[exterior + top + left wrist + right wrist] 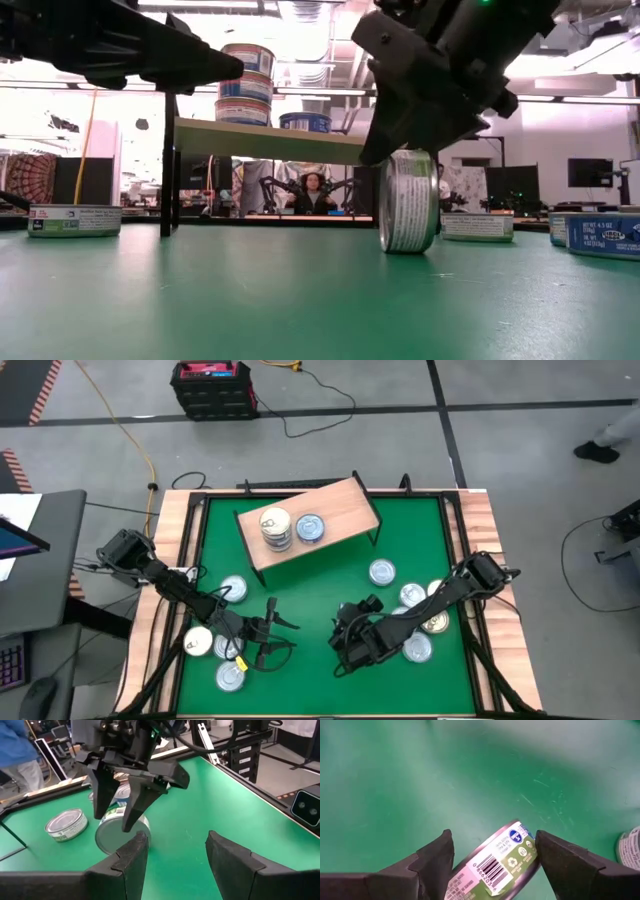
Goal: Stack canned seafood by type on shelf
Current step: Put the green white tuna can on the shelf
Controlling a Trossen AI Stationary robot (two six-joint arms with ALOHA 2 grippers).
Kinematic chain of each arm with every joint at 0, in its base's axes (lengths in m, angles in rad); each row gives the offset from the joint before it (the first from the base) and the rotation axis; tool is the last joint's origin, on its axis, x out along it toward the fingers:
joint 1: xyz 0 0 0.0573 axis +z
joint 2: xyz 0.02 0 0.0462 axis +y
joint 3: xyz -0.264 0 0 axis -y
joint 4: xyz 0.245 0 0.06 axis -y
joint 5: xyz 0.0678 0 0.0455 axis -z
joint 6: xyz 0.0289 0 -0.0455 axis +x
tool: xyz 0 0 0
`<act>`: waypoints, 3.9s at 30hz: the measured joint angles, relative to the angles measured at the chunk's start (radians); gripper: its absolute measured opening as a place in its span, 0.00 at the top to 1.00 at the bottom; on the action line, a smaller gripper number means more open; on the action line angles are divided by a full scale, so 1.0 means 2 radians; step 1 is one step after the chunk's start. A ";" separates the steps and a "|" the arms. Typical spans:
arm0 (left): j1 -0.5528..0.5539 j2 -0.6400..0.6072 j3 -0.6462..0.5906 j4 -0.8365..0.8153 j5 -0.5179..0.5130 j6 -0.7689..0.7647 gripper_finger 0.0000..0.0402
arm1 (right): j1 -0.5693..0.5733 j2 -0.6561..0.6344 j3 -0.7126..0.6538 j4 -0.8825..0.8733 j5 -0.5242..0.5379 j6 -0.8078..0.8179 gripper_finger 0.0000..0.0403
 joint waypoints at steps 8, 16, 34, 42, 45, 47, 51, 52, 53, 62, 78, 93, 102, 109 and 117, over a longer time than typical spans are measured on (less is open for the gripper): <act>0.000 0.000 0.000 -0.001 0.000 0.000 0.53 | 0.008 0.000 0.058 -0.065 0.015 0.004 0.24; 0.000 0.000 0.000 -0.009 0.000 -0.002 0.53 | 0.023 0.000 0.062 -0.101 -0.071 0.075 0.24; 0.000 0.000 0.000 -0.009 0.000 -0.008 0.53 | 0.030 0.002 0.037 -0.068 -0.070 0.097 0.24; 0.000 0.000 0.000 -0.009 0.000 -0.011 0.53 | 0.020 0.003 -0.011 -0.005 -0.068 0.107 0.24; 0.000 0.000 0.000 -0.009 0.001 -0.011 0.53 | 0.016 0.003 -0.013 0.017 -0.067 0.082 0.24; 0.000 0.000 0.000 -0.009 0.001 -0.011 0.53 | 0.015 0.003 -0.013 0.028 -0.063 0.063 0.24; 0.000 0.000 0.000 -0.010 0.001 -0.013 0.53 | 0.015 0.003 -0.013 0.044 -0.053 0.040 0.24; 0.000 0.000 0.000 -0.010 0.001 -0.013 0.53 | 0.015 0.003 -0.013 0.044 -0.050 0.040 0.24; 0.000 0.000 0.000 -0.010 0.001 -0.013 0.53 | 0.014 0.003 -0.013 0.042 -0.046 0.040 0.24; 0.000 0.000 0.000 -0.011 0.005 -0.019 0.53 | 0.000 0.003 -0.013 0.036 -0.044 0.047 0.24; 0.031 0.031 0.000 0.008 0.047 -0.063 0.53 | 0.013 -0.016 -0.013 -0.164 -0.087 -0.001 0.24; 0.031 0.031 0.000 0.020 0.069 -0.065 0.53 | -0.012 -0.102 -0.013 -0.126 -0.134 -0.247 0.24; 0.031 0.031 0.000 0.020 0.067 -0.057 0.53 | -0.105 -0.105 -0.012 -0.058 -0.224 -0.392 0.24; 0.031 0.031 0.000 0.019 0.066 -0.049 0.53 | -0.141 -0.104 -0.012 -0.049 -0.244 -0.398 0.24; 0.031 0.031 0.000 0.012 0.066 -0.059 0.53 | -0.162 -0.103 -0.013 -0.037 -0.320 -0.398 0.24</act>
